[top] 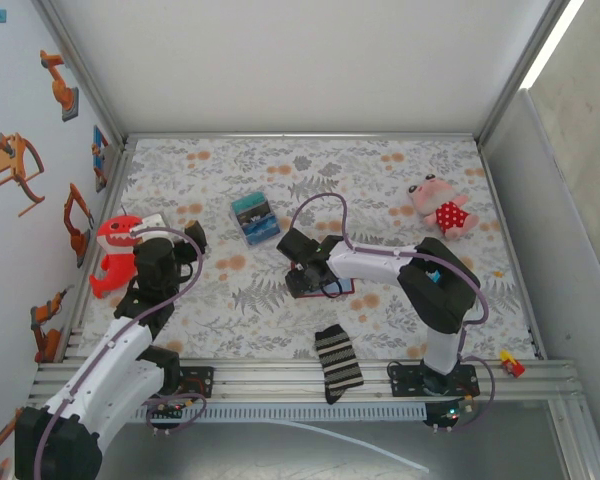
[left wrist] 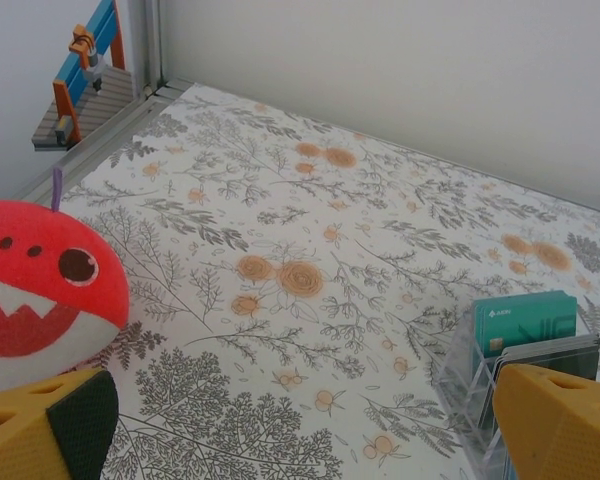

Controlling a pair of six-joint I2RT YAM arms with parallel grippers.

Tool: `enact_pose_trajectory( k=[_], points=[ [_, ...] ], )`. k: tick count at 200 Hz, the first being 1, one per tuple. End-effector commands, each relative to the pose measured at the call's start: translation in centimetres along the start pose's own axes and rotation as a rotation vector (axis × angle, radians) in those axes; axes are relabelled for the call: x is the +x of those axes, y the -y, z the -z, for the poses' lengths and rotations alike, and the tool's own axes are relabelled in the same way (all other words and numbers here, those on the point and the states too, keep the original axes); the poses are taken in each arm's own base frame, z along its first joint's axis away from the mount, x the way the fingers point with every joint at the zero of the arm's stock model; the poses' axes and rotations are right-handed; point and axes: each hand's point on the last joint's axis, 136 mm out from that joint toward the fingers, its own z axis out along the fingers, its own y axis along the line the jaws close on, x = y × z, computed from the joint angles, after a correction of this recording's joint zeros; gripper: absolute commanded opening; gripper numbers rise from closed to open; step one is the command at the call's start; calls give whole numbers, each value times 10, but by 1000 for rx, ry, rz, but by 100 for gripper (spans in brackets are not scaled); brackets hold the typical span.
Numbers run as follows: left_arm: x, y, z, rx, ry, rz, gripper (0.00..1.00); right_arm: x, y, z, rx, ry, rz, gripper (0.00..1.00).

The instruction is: Take the credit cards out of the card holder

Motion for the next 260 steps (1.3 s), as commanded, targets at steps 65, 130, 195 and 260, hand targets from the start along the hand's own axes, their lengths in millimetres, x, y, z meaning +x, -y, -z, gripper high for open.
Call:
enact_pose_trajectory(
  k=[65,130,195,260],
  points=[
    [-21,25,6,110,-6,-21,97,9,-3,-4,-70,-6,-47,49],
    [-25,45,13,173,-15,-62,97,2,-2,4,-93,31,-66,34],
    [-24,65,14,231,-37,-91,97,-4,14,17,-9,72,-80,34],
    [-27,70,12,234,-35,-109,97,-4,27,25,58,85,-81,39]
  ],
)
